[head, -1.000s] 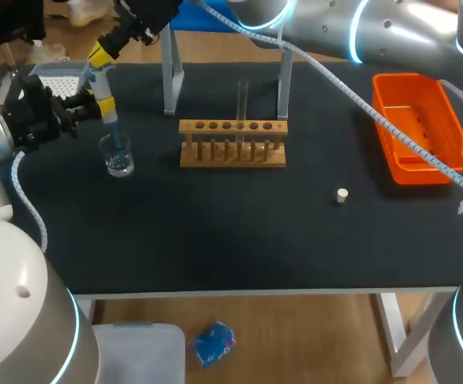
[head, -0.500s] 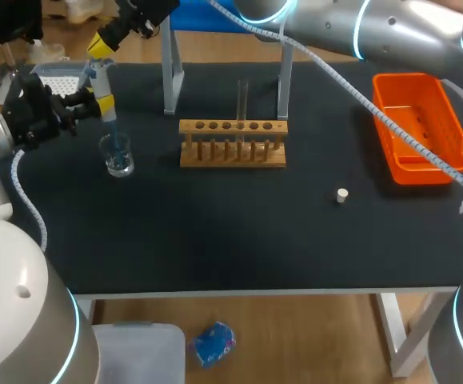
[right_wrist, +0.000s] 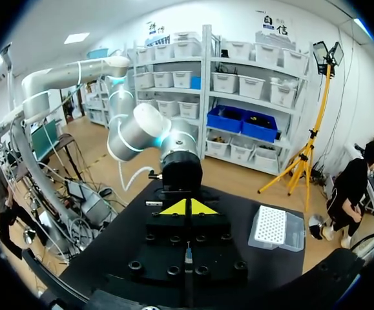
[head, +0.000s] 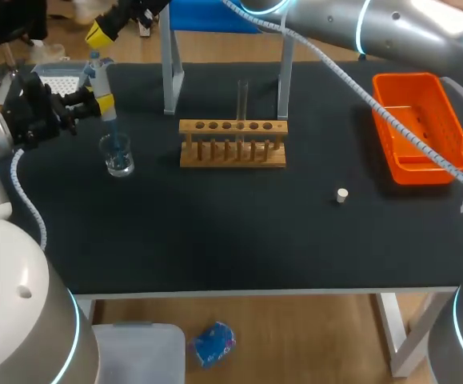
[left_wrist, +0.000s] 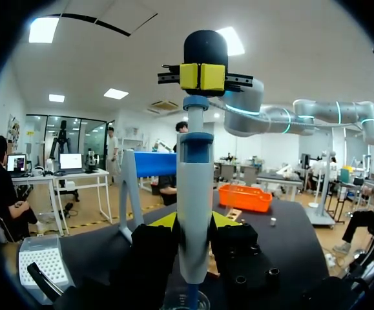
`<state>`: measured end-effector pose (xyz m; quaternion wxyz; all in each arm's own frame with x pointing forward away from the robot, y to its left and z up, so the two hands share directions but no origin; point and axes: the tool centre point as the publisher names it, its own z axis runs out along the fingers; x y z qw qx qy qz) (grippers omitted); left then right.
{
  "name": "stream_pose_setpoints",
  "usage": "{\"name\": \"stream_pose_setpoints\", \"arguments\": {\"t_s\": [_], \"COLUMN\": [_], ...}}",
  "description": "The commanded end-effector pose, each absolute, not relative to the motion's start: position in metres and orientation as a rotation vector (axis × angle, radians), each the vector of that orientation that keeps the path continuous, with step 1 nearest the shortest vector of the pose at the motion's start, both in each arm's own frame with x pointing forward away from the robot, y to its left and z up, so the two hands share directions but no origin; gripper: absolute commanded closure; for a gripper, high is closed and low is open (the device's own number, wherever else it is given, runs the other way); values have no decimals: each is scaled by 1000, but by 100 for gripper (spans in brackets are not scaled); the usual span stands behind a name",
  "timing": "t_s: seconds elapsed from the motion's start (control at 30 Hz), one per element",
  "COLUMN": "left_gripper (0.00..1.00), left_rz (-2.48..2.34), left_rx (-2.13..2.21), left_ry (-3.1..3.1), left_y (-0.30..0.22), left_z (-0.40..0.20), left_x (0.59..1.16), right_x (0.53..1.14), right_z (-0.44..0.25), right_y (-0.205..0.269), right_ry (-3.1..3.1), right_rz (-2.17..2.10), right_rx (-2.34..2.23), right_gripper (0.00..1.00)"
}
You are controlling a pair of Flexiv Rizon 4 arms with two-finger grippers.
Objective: Invert the test tube, pick up the pipette, mount the tip to pipette, aspirate from beaker and dispense into the tube, eject the tip, return the pipette, and cap with the stopper.
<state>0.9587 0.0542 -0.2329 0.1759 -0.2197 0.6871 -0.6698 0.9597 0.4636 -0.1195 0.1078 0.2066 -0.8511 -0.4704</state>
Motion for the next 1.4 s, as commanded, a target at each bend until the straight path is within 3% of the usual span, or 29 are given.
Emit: {"name": "stream_pose_setpoints", "arguments": {"t_s": [0.03,1.03,1.4], "left_gripper": [100,100,100], "left_rz": [-1896,-1896,-1896], "left_rx": [-624,-624,-624], "left_ry": [1946,1946,1946], "left_y": [54,54,54], "left_z": [-232,-232,-232], "left_x": [958,958,958], "right_x": [953,947,942], "right_z": [-113,-150,-166], "right_y": [449,241,190], "right_ry": [-2521,-2628,-2650], "right_rz": [-1380,-1514,-1518], "right_rx": [599,457,384], "right_gripper": [0,0,0]}}
